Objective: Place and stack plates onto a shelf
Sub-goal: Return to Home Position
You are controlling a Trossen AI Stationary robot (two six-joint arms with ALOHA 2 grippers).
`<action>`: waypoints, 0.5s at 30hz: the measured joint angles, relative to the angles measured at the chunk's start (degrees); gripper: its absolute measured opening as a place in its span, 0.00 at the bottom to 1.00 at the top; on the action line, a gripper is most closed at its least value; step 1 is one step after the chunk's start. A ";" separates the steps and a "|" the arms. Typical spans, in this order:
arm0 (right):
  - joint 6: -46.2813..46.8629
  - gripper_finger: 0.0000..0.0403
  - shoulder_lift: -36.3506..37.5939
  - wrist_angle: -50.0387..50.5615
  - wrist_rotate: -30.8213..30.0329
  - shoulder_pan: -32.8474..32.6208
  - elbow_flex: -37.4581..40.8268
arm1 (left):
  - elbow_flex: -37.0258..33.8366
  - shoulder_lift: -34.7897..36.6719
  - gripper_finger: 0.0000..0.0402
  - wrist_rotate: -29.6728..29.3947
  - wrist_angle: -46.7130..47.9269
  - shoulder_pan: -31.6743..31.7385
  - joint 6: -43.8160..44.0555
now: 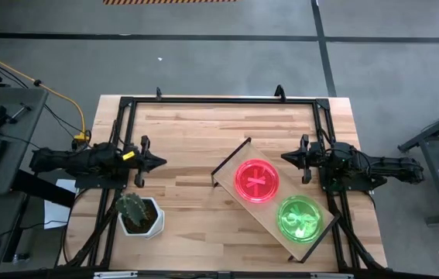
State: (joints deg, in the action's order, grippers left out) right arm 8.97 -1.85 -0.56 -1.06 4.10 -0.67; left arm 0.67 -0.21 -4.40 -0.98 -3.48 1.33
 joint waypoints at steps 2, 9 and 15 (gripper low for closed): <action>0.00 0.00 0.00 0.00 0.00 0.00 0.00 | 0.00 0.02 0.00 0.12 -0.24 -0.27 2.72; -0.02 0.00 -0.02 0.00 -0.02 0.00 0.00 | 0.00 -0.15 0.00 0.12 -1.23 -0.34 6.01; -0.01 0.00 -0.02 0.00 0.00 -0.01 0.00 | 0.02 -0.15 0.00 0.12 -0.88 -0.34 6.00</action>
State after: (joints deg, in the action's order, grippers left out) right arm 8.96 -1.87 -0.56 -1.06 4.09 -0.67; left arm 0.69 -0.36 -4.27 -1.86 -3.81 7.33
